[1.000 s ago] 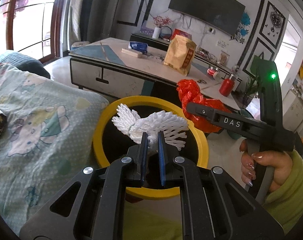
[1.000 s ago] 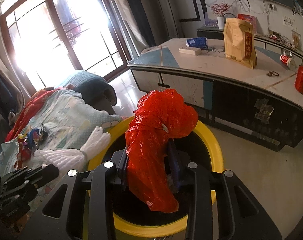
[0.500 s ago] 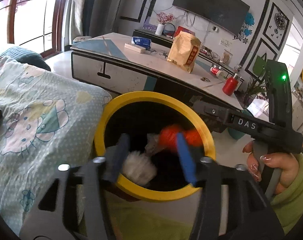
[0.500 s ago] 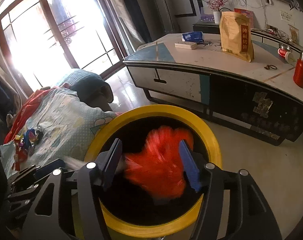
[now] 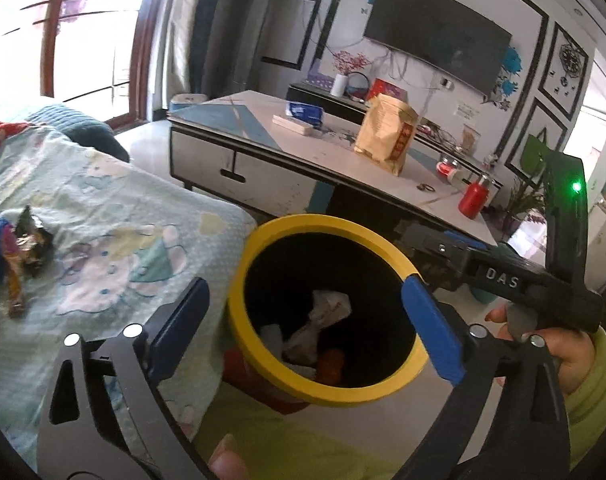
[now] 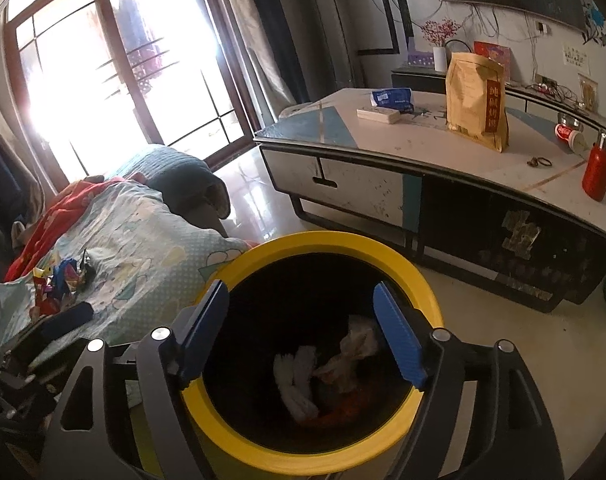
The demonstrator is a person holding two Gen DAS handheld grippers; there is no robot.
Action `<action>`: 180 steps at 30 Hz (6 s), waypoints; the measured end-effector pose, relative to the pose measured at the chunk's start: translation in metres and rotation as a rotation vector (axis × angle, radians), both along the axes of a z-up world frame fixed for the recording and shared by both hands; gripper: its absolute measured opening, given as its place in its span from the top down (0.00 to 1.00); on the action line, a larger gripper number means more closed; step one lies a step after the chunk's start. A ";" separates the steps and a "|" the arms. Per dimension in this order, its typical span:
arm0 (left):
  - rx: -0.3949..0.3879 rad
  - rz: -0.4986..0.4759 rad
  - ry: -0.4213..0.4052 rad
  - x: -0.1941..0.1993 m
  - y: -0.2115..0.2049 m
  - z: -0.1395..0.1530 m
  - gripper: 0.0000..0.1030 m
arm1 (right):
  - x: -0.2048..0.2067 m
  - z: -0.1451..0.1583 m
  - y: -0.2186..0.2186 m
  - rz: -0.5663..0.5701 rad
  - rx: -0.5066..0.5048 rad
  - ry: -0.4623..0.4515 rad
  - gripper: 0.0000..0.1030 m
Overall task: Collect trash
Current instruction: 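Move both tools back to the wrappers and red can on the bed, then close the left tool on the red candy strip while the right tool grasps the pink-orange wrapper, then carry the red strip and pink-orange wrapper over the yellow-rimmed bin with both tools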
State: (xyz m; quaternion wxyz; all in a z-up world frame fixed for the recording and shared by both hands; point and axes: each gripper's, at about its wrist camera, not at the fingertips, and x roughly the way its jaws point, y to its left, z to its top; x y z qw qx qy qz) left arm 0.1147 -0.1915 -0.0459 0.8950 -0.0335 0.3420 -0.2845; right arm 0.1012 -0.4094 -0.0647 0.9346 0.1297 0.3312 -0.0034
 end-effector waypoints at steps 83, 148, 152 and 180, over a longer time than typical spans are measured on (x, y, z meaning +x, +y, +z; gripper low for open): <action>-0.048 0.447 0.057 -0.017 0.292 -0.019 0.42 | 0.109 -0.015 0.328 0.597 -0.055 0.107 0.50; -0.007 0.177 -0.015 -0.019 0.160 0.017 0.99 | 0.050 0.017 0.202 0.393 0.044 -0.001 0.93; -0.004 0.144 -0.035 -0.017 0.142 0.023 0.99 | 0.046 0.023 0.185 0.371 0.044 -0.015 0.93; -0.012 -0.048 -0.040 0.003 0.029 0.021 0.99 | 0.014 0.013 0.062 0.160 0.049 0.011 0.93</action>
